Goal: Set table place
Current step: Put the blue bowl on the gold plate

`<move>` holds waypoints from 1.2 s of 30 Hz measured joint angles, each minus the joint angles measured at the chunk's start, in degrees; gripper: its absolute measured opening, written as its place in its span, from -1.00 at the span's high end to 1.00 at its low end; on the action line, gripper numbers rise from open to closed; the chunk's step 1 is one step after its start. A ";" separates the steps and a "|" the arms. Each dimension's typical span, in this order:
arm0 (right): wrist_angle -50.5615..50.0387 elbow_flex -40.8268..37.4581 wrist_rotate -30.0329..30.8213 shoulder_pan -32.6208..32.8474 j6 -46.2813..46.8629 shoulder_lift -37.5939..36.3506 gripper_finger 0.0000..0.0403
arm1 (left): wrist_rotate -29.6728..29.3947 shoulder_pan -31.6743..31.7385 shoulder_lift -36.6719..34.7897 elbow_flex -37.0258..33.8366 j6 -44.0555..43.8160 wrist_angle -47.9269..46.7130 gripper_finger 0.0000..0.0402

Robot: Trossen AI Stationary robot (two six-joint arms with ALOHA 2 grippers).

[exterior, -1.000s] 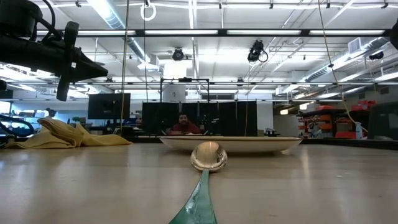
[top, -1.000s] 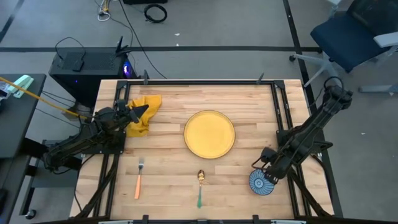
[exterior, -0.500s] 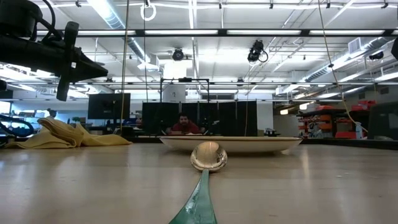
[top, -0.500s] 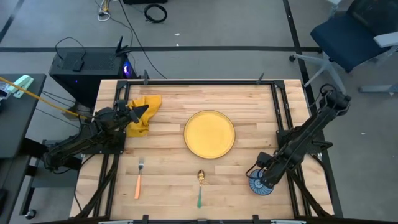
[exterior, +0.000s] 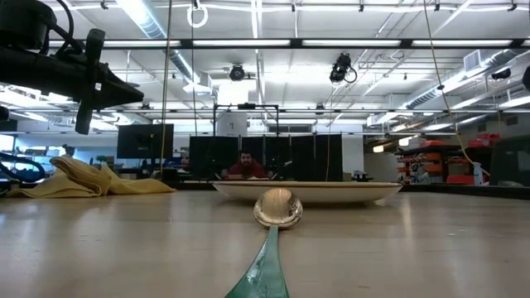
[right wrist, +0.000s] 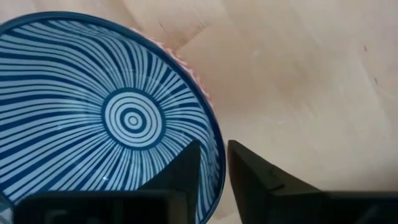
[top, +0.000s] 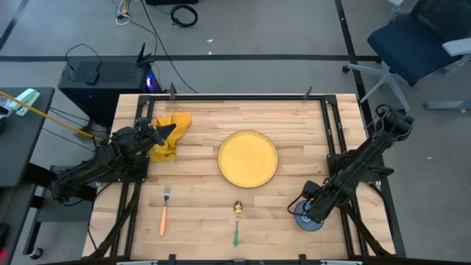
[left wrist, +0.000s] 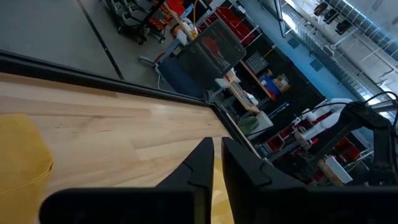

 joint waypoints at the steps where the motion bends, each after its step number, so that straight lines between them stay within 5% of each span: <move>1: -0.02 0.00 0.04 0.00 0.00 0.17 0.67 | -0.01 0.00 0.01 0.00 0.01 -0.02 0.80; 6: 1.19 0.11 0.06 -0.01 0.01 0.55 0.93 | 0.00 -0.01 0.01 0.00 -0.01 -0.02 0.83; 19: 2.43 6.15 2.71 -3.66 -4.45 -4.34 0.94 | 0.00 0.01 0.00 0.00 -0.01 -0.02 0.80; 27: -2.08 23.90 14.11 -12.17 -15.92 -7.36 0.94 | -0.02 0.01 0.01 0.00 0.01 -0.02 0.84; 36: -4.16 46.17 16.07 -32.04 -34.84 -4.32 0.94 | -0.02 0.00 0.00 0.00 -0.01 -0.02 0.82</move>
